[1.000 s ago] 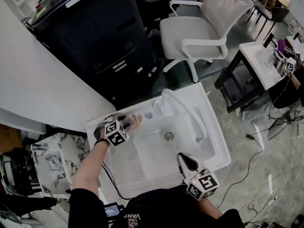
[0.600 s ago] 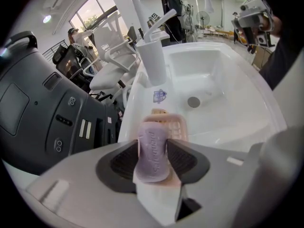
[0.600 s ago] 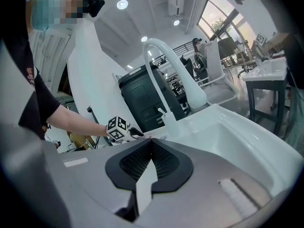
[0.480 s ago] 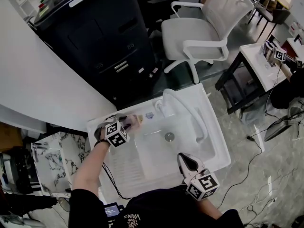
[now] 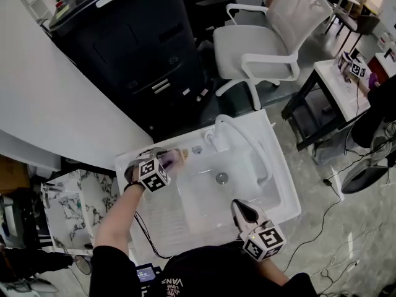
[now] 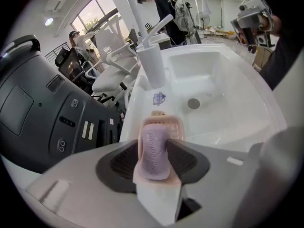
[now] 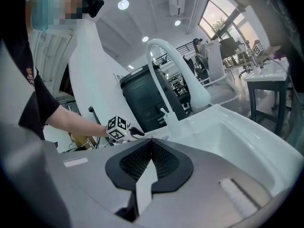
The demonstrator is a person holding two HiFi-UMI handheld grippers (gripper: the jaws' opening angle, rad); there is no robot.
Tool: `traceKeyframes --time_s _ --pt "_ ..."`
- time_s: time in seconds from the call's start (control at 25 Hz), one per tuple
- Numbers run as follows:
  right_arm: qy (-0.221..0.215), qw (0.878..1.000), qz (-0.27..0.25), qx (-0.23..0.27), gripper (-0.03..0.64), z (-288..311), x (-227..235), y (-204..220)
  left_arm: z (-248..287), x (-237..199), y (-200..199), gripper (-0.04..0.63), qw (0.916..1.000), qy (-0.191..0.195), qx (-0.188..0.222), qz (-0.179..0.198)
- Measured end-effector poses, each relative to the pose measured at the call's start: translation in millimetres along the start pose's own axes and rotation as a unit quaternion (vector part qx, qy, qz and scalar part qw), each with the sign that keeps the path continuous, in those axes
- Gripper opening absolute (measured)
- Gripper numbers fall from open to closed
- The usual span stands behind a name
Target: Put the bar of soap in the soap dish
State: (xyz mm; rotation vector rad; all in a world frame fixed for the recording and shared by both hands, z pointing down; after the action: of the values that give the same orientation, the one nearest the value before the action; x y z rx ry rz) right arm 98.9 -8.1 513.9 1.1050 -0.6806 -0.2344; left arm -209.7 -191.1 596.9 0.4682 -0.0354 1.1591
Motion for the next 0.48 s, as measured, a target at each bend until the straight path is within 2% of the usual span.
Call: traceKeyframes --time_s 0.2,0.32,0.48 --pt "-0.006 1.000 -0.004 0.000 -0.005 0.9 -2.9 -1.8 -8.7 -2.5 -0.4 0.209 0.9996 -0.015 0.015 -0.018" --pt "-0.011 1.000 -0.009 -0.001 -0.005 2.6 -5.1 -3.2 -18.2 -3.7 -2.8 0.209 0.9976 -0.032 0.041 -0.046" --pt "-0.018 1.000 -0.016 0.000 -0.005 5.4 -8.6 -6.3 -35.7 -3.0 -6.0 0.207 0.9903 -0.058 0.088 -0.091"
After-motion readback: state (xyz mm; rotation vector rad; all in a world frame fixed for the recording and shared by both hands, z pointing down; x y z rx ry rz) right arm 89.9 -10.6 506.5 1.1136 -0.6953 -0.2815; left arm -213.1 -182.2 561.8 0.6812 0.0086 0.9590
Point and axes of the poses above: the fingertips, and each gripper's own axes: z forward along the fingers, x to its right, y out of its underside, the point moved 9 cm from there along -z, backward along the fingers, and after that the axes turned 5 degrees about -z, right-handed, at the moved point
